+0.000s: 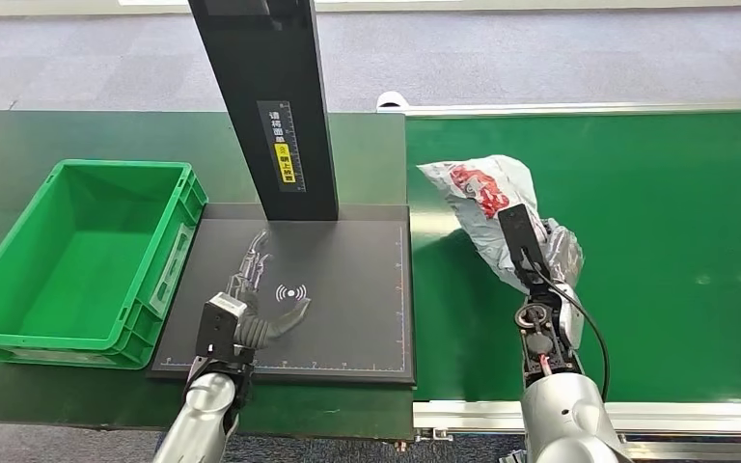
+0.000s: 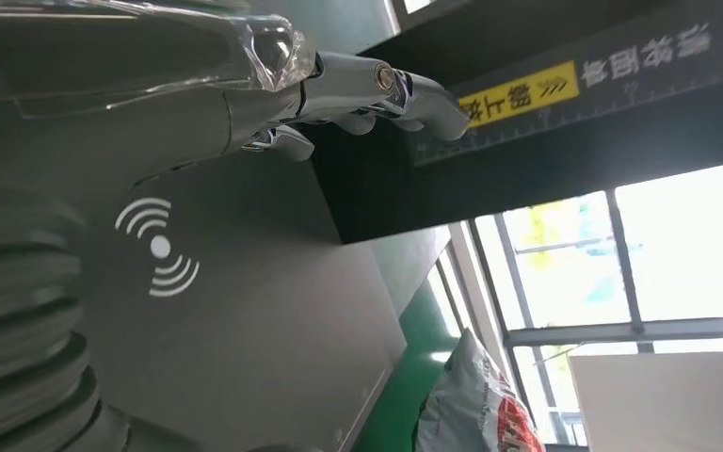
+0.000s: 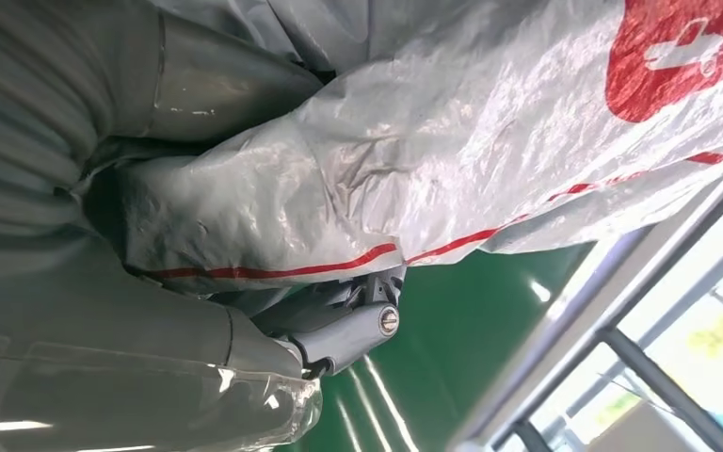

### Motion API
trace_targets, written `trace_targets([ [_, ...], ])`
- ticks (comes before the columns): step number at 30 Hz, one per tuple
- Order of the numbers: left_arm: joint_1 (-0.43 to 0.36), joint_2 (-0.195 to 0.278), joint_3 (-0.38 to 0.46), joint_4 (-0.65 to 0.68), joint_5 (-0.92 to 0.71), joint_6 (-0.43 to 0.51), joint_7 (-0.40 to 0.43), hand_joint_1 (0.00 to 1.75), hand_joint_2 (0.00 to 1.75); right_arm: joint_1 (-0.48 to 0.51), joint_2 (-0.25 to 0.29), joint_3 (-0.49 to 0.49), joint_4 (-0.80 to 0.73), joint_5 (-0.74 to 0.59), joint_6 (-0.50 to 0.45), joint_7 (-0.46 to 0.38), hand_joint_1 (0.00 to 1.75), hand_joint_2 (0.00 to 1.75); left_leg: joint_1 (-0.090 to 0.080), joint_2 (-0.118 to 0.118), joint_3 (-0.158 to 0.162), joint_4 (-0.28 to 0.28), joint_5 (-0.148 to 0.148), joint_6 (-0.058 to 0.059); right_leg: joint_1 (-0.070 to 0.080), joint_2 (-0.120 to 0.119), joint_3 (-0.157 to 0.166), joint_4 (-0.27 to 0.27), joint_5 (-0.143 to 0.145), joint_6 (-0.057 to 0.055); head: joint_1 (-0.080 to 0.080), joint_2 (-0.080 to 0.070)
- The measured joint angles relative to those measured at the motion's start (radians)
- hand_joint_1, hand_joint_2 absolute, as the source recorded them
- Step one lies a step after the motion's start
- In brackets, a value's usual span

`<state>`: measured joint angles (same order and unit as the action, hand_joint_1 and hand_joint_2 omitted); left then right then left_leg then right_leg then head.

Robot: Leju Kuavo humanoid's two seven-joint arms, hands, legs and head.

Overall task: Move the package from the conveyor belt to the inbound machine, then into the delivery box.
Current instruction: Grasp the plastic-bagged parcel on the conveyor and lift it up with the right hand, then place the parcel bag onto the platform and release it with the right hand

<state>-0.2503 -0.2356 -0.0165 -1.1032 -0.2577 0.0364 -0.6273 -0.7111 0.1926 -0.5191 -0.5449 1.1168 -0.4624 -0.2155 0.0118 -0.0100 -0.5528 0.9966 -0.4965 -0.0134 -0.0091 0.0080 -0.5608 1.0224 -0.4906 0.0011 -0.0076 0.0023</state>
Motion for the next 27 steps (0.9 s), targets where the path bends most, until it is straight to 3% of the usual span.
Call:
trace_targets([
  [6, 0.0, 0.001, 0.018, -0.021, 0.005, -0.013, -0.003, 0.0, 1.75, -0.022, 0.03, 0.194, -0.1, 0.059, 0.022, 0.095, 1.75, 1.75, 0.0, 0.0, 0.0, 0.0, 0.0, 0.0, 0.0, 0.0, 0.0, 0.0, 0.0, 0.0, 0.0, 0.0],
  [11, -0.001, 0.001, 0.022, -0.021, -0.001, -0.008, -0.008, 0.0, 1.75, -0.036, 0.039, 0.293, -0.142, 0.053, 0.027, 0.113, 1.75, 1.75, 0.0, -0.001, -0.001, 0.0, 0.0, 0.0, 0.0, 0.0, 0.0, 0.0, 0.0, 0.0, 0.0, 0.0],
  [14, -0.006, 0.001, 0.025, -0.021, -0.053, 0.083, -0.021, 0.0, 1.75, -0.04, 0.045, 0.353, -0.15, 0.14, 0.058, 0.131, 1.75, 1.75, 0.0, 0.001, -0.001, 0.0, 0.0, 0.0, 0.0, 0.001, 0.0, 0.0, 0.0, 0.0, 0.0, 0.0],
  [18, -0.021, -0.001, 0.04, -0.03, -0.059, 0.197, -0.047, 0.0, 1.75, -0.045, 0.077, 0.517, -0.114, 0.34, 0.09, 0.175, 1.75, 1.75, 0.001, 0.002, 0.0, 0.0, 0.0, 0.0, 0.001, 0.001, -0.001, 0.0, 0.0, 0.0, 0.0, 0.0],
  [23, -0.022, -0.002, 0.065, -0.065, 0.07, 0.195, -0.07, 0.0, 1.75, -0.009, 0.127, 0.737, -0.009, 0.371, 0.119, 0.104, 1.75, 1.75, 0.002, 0.002, 0.0, -0.001, 0.0, -0.001, 0.002, 0.002, -0.001, 0.0, 0.0, -0.001, 0.0, 0.0],
  [27, -0.015, -0.001, 0.1, -0.087, 0.198, 0.174, -0.071, 0.0, 1.75, 0.03, 0.147, 0.907, 0.035, 0.227, 0.268, 0.025, 1.75, 1.75, 0.002, 0.003, 0.0, -0.001, 0.0, -0.001, 0.002, 0.002, -0.001, 0.0, 0.0, -0.001, 0.0, 0.0],
])
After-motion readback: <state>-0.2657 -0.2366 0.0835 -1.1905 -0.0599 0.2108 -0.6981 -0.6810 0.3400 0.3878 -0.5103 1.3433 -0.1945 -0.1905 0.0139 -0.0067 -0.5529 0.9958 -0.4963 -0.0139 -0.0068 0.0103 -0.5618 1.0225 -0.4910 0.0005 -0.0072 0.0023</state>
